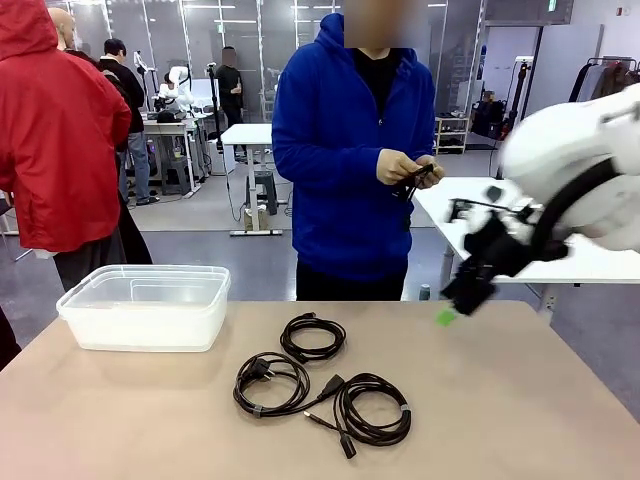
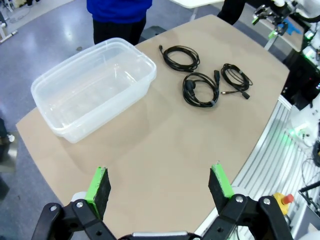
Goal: Organize and store the cables.
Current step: Place the Power Cable into the Organizing box.
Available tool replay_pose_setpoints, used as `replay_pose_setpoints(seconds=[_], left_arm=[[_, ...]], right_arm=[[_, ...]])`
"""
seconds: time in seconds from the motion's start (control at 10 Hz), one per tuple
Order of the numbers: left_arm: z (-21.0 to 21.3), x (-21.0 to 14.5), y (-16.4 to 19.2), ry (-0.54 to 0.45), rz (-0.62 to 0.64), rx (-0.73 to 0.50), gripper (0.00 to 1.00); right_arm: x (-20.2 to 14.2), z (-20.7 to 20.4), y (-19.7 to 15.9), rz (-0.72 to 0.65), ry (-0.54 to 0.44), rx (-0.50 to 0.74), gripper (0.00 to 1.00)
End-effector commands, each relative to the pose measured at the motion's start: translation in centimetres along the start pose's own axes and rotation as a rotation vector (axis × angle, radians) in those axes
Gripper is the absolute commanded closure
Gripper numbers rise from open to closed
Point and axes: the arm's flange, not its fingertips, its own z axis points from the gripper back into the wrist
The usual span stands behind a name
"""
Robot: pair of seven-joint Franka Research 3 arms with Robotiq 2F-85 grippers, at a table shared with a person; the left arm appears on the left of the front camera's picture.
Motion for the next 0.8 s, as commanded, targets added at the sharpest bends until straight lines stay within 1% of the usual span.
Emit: replay_pose_setpoints(seconds=[0.0,0.1,0.2,0.3,0.4,0.5,0.6,0.7], left_arm=[[0.2,0.0,0.2,-0.014,-0.015,-0.018,0.0],[0.2,0.0,0.2,-0.014,-0.015,-0.018,0.0],[0.2,0.0,0.2,-0.014,-0.015,-0.018,0.0],[0.2,0.0,0.2,-0.014,-0.015,-0.018,0.0],[0.2,0.0,0.2,-0.014,-0.015,-0.018,0.0],[0.2,0.0,0.2,-0.014,-0.015,-0.018,0.0],[0.2,0.0,0.2,-0.014,-0.015,-0.018,0.0],[0.2,0.0,0.2,-0.014,-0.015,-0.018,0.0]], right_arm=[[-7.7,2.1,-1.0,0.155,-0.149,0.006,0.0],[-10.5,2.6,-1.7,0.205,-0.197,-0.032,0.0],[-14.8,3.0,-0.7,0.213,-0.292,-0.085,0.0],[-18.1,3.6,0.1,0.211,-0.371,-0.12,0.0],[-20.2,4.2,1.2,0.206,-0.43,-0.167,0.0],[-21.5,4.9,1.7,0.174,-0.462,-0.21,0.0],[-23.2,4.9,2.2,0.128,-0.562,-0.258,0.0],[-24.8,3.4,0.8,0.069,-0.705,-0.286,0.0]])
